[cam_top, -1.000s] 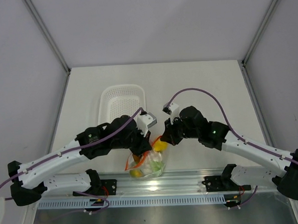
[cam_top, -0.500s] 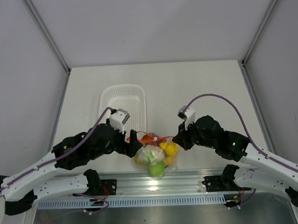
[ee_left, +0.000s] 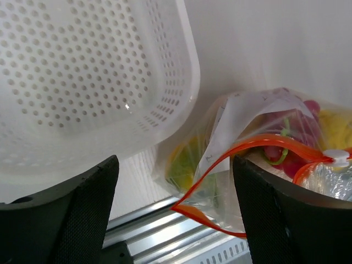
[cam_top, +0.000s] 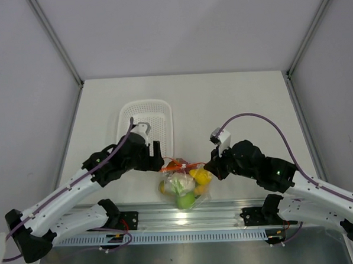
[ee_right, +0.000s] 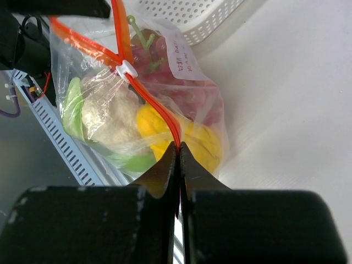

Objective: Place the food in the zip-top bag and seal the zipper
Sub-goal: Zip the zipper food storage bag at the center of the board.

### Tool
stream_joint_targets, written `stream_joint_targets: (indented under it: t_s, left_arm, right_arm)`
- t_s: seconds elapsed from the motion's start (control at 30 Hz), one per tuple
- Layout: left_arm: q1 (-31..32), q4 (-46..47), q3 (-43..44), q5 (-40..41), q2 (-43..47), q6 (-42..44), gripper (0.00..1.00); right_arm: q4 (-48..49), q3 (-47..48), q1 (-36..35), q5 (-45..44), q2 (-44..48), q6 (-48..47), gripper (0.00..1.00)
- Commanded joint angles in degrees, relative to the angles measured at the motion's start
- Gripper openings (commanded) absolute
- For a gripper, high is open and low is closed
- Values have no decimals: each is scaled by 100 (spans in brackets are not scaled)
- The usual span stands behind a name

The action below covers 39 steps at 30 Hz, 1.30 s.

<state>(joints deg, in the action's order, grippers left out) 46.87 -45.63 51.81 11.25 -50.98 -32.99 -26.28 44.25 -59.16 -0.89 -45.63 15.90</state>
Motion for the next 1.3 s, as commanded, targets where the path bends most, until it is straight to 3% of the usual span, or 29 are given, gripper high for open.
stream_joint_targets:
  t_s: [0.0, 0.1, 0.13, 0.2, 0.23, 0.27, 0.43, 0.53, 0.63, 0.7, 0.8, 0.9, 1.0, 1.03, 1.1, 1.2, 1.27]
  left_arm:
    - [-64, 544, -293, -921, -61, -58, 83]
    - [-73, 826, -426, -1545, -105, -67, 67]
    - [-73, 853, -461, -1660, -175, -58, 51]
    - [-82, 871, -479, -1871, -237, 3, 35]
    - [-99, 819, -427, -1950, -298, 38, 9]
    - [-108, 723, -304, -1942, -324, 99, 0]
    - [-12, -137, 960, -2055, -290, 443, 1]
    - [505, -412, 1753, -1933, -237, 381, 1]
    - [464, -53, 1070, -2057, -333, 337, 0]
    - [262, 421, 184, -2187, -859, 372, 1]
    - [217, 1064, -276, -2232, -1552, 434, 1]
    - [217, 794, 144, -2206, -1513, 504, 1]
    - [453, 32, 1145, -1864, -1117, 548, 1]
    - [533, -199, 1904, -1741, -907, 566, 1]
    - [700, -368, 2096, -1652, -651, 461, 1]
    - [613, 9, 1167, -1775, -307, 302, 0]
    - [455, 369, 264, -1958, -648, 302, 1]
  right_arm:
    - [220, 119, -43, -166, 28, -96, 0]
    - [229, 128, -43, -140, -25, -105, 0]
    - [238, 136, -43, -157, -51, -105, 0]
    - [220, 154, -43, -227, -69, -87, 0]
    - [159, 180, -52, -306, -104, -78, 0]
    - [106, 207, -52, -394, -122, -70, 0]
    - [-543, 986, -253, -1843, 141, -34, 0]
    - [-571, 1235, -570, -2004, 545, 88, 0]
    - [-344, 859, -562, -1732, 546, 343, 0]
    - [122, 156, -501, -1678, 346, 475, 0]
    - [325, -153, -281, -1502, -190, 563, 0]
    - [64, 344, -123, -1616, -271, 274, 0]
    - [-428, 1336, -140, -1792, -166, 71, 0]
    - [-726, 1541, -236, -1818, -105, 80, 0]
    - [-834, 1701, -377, -1932, 70, 220, 0]
    - [-502, 1123, -395, -1881, 458, 465, 0]
    - [-63, 333, -54, -1592, 397, 589, 0]
